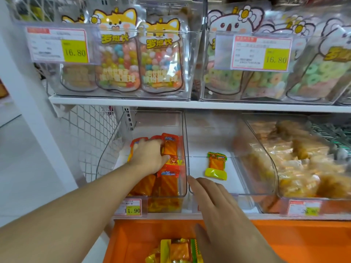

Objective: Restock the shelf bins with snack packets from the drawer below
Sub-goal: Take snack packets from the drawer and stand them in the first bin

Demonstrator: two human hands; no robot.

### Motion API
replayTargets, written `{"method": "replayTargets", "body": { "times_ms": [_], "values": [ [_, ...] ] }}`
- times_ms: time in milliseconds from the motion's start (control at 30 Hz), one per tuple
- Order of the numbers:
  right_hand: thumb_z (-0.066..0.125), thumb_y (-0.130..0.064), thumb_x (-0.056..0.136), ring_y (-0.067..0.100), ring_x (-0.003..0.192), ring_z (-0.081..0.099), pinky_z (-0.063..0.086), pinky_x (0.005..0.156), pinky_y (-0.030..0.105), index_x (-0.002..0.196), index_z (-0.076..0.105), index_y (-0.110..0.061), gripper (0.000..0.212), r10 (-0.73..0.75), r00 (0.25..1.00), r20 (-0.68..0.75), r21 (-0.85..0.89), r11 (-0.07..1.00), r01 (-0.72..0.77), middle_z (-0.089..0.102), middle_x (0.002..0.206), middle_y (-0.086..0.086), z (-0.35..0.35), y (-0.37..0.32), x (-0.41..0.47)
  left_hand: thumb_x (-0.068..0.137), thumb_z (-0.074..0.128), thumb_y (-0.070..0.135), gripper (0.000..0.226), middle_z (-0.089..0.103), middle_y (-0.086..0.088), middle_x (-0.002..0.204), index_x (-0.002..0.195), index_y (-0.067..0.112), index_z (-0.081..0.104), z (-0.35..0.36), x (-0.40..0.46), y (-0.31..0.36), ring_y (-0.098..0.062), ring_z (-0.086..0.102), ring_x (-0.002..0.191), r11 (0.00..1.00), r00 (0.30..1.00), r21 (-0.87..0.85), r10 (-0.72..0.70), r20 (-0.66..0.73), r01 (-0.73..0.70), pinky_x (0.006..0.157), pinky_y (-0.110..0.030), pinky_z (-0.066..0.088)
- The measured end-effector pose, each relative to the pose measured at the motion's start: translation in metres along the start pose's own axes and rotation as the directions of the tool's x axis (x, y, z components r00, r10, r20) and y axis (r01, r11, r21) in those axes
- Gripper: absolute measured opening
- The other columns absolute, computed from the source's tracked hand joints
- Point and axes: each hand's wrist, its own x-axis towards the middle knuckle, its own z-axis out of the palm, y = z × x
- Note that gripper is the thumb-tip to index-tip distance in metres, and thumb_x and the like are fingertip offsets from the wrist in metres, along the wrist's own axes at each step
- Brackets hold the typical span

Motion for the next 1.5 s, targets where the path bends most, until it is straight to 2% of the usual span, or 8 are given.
{"method": "replayTargets", "body": {
  "times_ms": [100,300,533,667,900,1067,1300,1500],
  "values": [
    [0.052,-0.027,0.103,0.008,0.155,0.006,0.013,0.126,0.026,0.162,-0.012,-0.039,0.087,0.0,1.0,0.016,-0.004,1.0,0.0,0.004,0.167,-0.02,-0.003,0.0,0.003,0.096,0.06,0.055,0.052,0.058,0.0,0.141,0.14,0.028,0.06,0.003,-0.002,0.001,-0.033,0.041,0.135,0.989,0.999,0.137,0.051,-0.005,-0.05,0.11,-0.048,0.035],
    [0.05,-0.025,0.104,0.005,0.152,0.003,0.011,0.125,0.023,0.16,-0.017,-0.039,0.089,-0.02,0.999,0.044,0.004,1.0,0.02,0.0,0.164,-0.023,0.001,0.002,0.0,0.096,0.056,0.062,0.06,0.04,-0.002,0.158,0.15,0.036,0.05,0.001,-0.001,-0.002,-0.037,0.03,0.143,0.994,0.999,0.106,-0.003,0.036,-0.001,0.117,-0.051,0.028],
    [0.054,-0.023,0.102,-0.004,0.149,0.0,0.012,0.117,0.012,0.161,-0.009,-0.041,0.089,-0.037,0.999,0.005,0.039,0.999,0.037,-0.003,0.156,-0.03,0.001,0.008,-0.012,0.099,0.056,0.054,0.05,0.047,0.004,0.154,0.145,0.035,0.055,-0.012,-0.027,-0.002,-0.032,0.034,0.14,0.996,1.0,-0.083,-0.013,-0.024,0.011,0.115,-0.048,0.027],
    [0.06,-0.021,0.1,0.003,0.151,0.01,0.006,0.113,0.009,0.163,0.011,-0.032,0.081,-0.053,0.996,-0.069,0.02,0.998,0.054,0.011,0.158,-0.021,0.001,0.017,-0.019,0.101,0.057,0.042,0.036,0.056,0.009,0.143,0.135,0.034,0.063,-0.025,-0.066,0.006,-0.023,0.041,0.133,0.97,0.99,-0.232,0.04,-0.135,-0.071,0.114,-0.045,0.036],
    [0.061,-0.013,0.093,0.019,0.142,0.042,0.038,0.112,0.028,0.152,0.043,-0.018,0.062,0.011,0.992,-0.129,0.112,0.994,0.004,0.043,0.152,-0.002,0.007,0.028,-0.061,0.093,0.062,0.022,0.019,0.064,0.007,0.113,0.109,0.025,0.072,-0.027,-0.18,0.04,-0.015,0.06,0.107,0.874,0.932,-0.42,0.09,-0.352,-0.244,0.094,-0.034,0.05],
    [0.062,-0.017,0.093,0.024,0.124,0.056,0.051,0.102,0.04,0.14,0.053,-0.015,0.048,0.13,0.99,0.047,0.121,0.984,-0.135,0.058,0.136,0.005,0.036,0.046,-0.099,0.097,0.066,0.019,0.012,0.062,0.013,0.101,0.105,0.027,0.069,0.014,-0.26,0.063,0.0,0.06,0.093,0.818,0.993,-0.566,0.042,-0.112,-0.098,0.075,-0.01,0.042],
    [0.066,-0.017,0.091,0.031,0.117,0.062,0.055,0.094,0.04,0.135,0.059,-0.014,0.045,0.357,0.875,0.327,0.044,0.919,-0.392,0.066,0.129,0.011,0.095,0.103,-0.125,0.094,0.069,0.022,0.021,0.071,0.002,0.109,0.115,0.019,0.071,0.114,-0.308,0.046,-0.017,0.068,0.102,0.914,0.934,-0.394,0.055,0.352,0.095,0.085,-0.03,0.052],
    [0.072,-0.029,0.087,0.034,0.121,0.063,0.054,0.097,0.037,0.135,0.061,-0.018,0.05,0.511,0.751,0.418,0.004,0.826,-0.564,0.069,0.128,0.01,0.149,0.149,-0.137,0.092,0.072,0.03,0.029,0.069,0.004,0.12,0.121,0.024,0.067,0.164,-0.295,0.047,-0.016,0.065,0.109,0.939,0.882,-0.328,0.067,0.467,0.103,0.089,-0.03,0.052]
  ]
}}
